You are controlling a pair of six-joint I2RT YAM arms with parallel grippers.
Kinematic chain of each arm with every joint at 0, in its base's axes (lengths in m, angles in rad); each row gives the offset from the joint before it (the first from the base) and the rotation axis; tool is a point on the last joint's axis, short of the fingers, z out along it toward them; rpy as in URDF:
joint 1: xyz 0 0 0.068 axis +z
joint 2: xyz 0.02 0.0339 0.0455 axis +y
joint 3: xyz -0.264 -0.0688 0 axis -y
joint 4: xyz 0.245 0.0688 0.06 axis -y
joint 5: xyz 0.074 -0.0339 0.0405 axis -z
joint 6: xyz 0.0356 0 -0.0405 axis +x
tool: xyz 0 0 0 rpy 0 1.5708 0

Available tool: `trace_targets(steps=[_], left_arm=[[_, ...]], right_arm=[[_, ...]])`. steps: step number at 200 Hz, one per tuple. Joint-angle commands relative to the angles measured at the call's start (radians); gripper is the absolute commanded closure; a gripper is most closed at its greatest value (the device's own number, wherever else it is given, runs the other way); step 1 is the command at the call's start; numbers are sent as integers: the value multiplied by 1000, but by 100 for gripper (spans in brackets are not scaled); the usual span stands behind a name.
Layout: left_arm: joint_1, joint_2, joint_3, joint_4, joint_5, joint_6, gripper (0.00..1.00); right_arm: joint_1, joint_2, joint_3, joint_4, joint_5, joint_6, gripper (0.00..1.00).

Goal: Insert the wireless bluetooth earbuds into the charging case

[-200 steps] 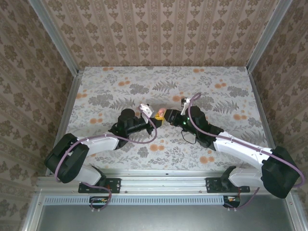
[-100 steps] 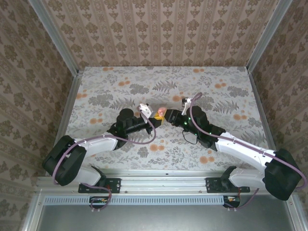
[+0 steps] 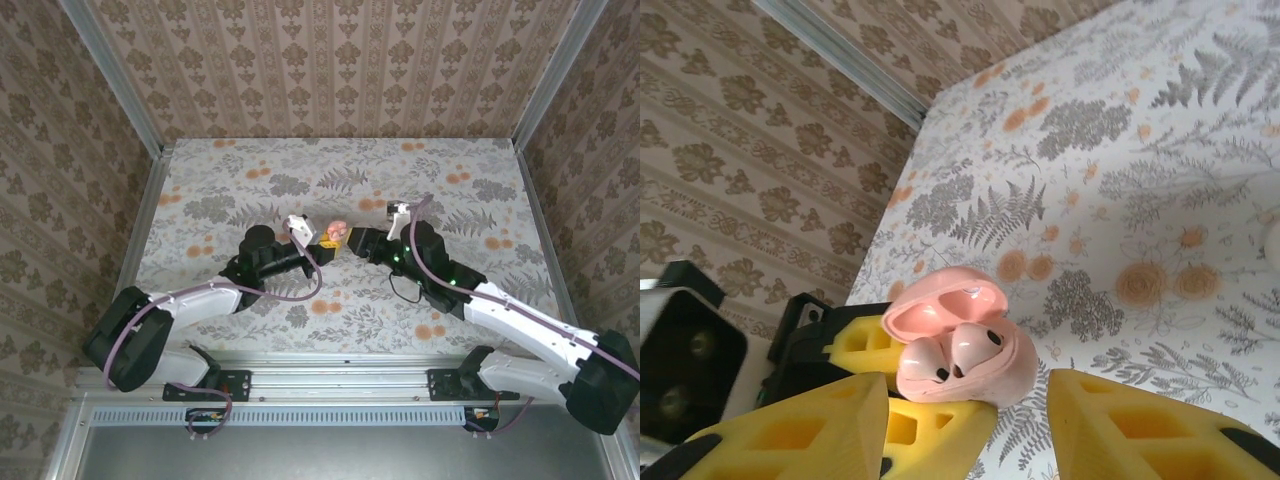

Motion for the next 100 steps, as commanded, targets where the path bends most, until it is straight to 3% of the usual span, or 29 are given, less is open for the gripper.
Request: trace_targets(steps=[1, 61, 100], left_arm=[[7, -33, -1, 0, 40, 28, 100], [7, -68, -3, -41, 133, 90, 100], [8, -110, 5, -138, 210, 156, 99]], right_arm=[[2, -47, 28, -70, 23, -114, 52], [2, -129, 30, -164, -72, -413, 55], [-1, -225, -30, -152, -101, -656, 29]])
